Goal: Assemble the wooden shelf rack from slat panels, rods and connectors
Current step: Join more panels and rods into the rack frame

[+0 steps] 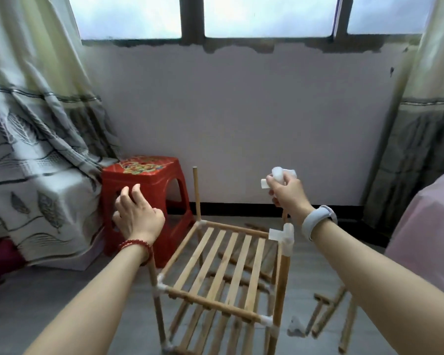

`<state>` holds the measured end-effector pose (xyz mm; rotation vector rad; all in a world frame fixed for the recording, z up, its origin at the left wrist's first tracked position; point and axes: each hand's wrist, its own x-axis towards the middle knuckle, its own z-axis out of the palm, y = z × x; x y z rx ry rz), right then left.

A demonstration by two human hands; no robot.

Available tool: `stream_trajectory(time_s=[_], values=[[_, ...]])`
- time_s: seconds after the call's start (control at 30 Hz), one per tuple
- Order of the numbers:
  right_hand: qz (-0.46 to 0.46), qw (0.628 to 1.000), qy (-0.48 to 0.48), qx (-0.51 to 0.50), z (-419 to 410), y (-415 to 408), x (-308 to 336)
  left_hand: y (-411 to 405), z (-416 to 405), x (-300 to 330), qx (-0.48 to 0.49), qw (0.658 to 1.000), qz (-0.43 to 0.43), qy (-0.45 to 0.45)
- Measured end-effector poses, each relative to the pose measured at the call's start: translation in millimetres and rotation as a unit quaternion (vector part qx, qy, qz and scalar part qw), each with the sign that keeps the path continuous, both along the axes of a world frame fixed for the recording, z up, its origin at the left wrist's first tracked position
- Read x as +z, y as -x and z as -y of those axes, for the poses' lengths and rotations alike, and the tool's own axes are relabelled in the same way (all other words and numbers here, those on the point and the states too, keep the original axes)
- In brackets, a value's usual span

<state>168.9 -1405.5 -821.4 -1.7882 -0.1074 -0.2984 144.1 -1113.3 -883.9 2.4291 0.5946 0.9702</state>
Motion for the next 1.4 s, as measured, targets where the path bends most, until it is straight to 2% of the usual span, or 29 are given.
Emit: stream_trajectory(time_s=[0.07, 0.13, 0.2, 0.3, 0.4, 0.53, 0.63, 0.77, 0.9, 1.03, 1.13, 1.17, 1.2, 1.27, 1.33, 1.4], values=[[0.031, 0.996, 0.064, 0.045, -30, 4, 6, -7, -13, -1, -0.011, 0.99, -0.028, 0.141], [0.041, 0.991, 0.087, 0.093, -55, 11, 2, -13, -24, -10, -0.076, 0.964, -0.046, 0.252], [0.028, 0.985, 0.103, 0.134, -74, 16, -8, -12, -26, -19, -0.13, 0.957, -0.047, 0.255], [-0.014, 0.98, 0.107, 0.167, -91, 21, -25, 2, -20, -30, -0.151, 0.961, -0.002, 0.231], [-0.004, 0.975, 0.087, 0.205, -99, 26, -36, 32, -9, -38, -0.201, 0.96, 0.022, 0.194], [0.035, 0.954, 0.078, 0.286, -105, 36, -46, 78, 13, -48, -0.317, 0.928, 0.01, 0.197], [0.067, 0.941, 0.137, 0.302, -113, 46, -47, 92, 27, -52, -0.364, 0.907, 0.009, 0.213], [0.124, 0.919, 0.207, 0.313, -118, 53, -42, 98, 31, -53, -0.363, 0.895, 0.001, 0.26], [0.235, 0.846, 0.342, 0.336, -123, 54, -35, 103, 27, -49, -0.379, 0.869, -0.028, 0.316], [0.226, 0.82, 0.395, 0.347, -120, 49, -36, 110, 15, -42, -0.415, 0.806, -0.054, 0.419], [0.231, 0.793, 0.444, 0.348, -121, 44, -41, 110, 17, -33, -0.422, 0.789, -0.053, 0.445], [0.214, 0.793, 0.446, 0.356, -122, 41, -43, 109, 19, -30, -0.415, 0.792, -0.039, 0.445], [0.179, 0.81, 0.416, 0.373, -122, 39, -45, 106, 23, -26, -0.408, 0.8, -0.023, 0.441], [0.091, 0.876, 0.279, 0.382, -118, 39, -51, 101, 29, -19, -0.385, 0.83, 0.008, 0.404], [0.053, 0.934, 0.17, 0.31, -108, 36, -62, 93, 34, -11, -0.372, 0.866, 0.031, 0.332], [0.05, 0.952, 0.179, 0.242, -93, 32, -75, 86, 41, -8, -0.37, 0.883, 0.049, 0.286]])
